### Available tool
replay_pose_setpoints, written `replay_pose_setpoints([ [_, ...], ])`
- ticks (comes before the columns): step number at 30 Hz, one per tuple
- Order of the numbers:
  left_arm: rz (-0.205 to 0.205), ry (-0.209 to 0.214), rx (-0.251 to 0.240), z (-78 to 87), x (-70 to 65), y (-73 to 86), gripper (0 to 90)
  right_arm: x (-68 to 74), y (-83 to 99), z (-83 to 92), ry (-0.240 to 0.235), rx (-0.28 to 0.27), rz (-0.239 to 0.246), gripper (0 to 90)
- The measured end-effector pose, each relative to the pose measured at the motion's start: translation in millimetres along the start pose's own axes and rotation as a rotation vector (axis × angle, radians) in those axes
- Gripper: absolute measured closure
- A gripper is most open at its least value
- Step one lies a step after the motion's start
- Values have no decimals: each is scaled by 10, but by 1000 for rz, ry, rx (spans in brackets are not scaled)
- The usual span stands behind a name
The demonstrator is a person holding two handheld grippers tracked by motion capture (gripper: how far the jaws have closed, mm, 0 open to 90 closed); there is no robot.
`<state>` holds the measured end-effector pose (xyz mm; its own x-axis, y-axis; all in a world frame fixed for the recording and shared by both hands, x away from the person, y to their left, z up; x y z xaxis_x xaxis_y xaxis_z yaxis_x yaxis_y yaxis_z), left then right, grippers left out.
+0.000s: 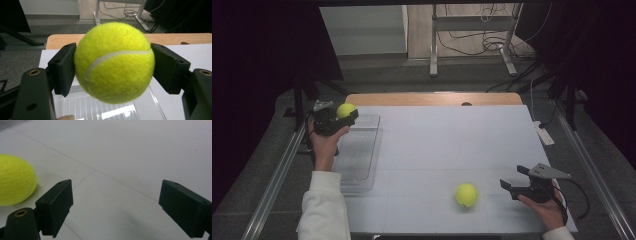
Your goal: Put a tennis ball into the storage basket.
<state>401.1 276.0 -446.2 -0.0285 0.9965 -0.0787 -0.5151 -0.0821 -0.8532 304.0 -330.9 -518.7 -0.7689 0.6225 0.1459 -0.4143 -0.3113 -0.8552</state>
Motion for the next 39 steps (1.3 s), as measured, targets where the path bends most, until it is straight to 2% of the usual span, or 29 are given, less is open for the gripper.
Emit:
replay_pose_setpoints([
  [20,-6,-10,59,-118,36,70,266,-3,2,1,1,1,-1,124],
  [39,-36,-51,143,-295,72,183,265,-8,4,-4,-3,0,-3,124],
])
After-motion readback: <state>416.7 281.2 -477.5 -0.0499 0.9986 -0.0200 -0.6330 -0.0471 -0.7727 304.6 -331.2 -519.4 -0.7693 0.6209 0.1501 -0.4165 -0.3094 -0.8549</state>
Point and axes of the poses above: each handheld gripper's, and its own axes: z roughly backward along the jaws, y roughly out of its underside, x roughly to its left, the point moved 2 cm from there along -z, roughly forward along the jaws, and after that the axes turned 13 degrees about -y, right-handed, at the moved point
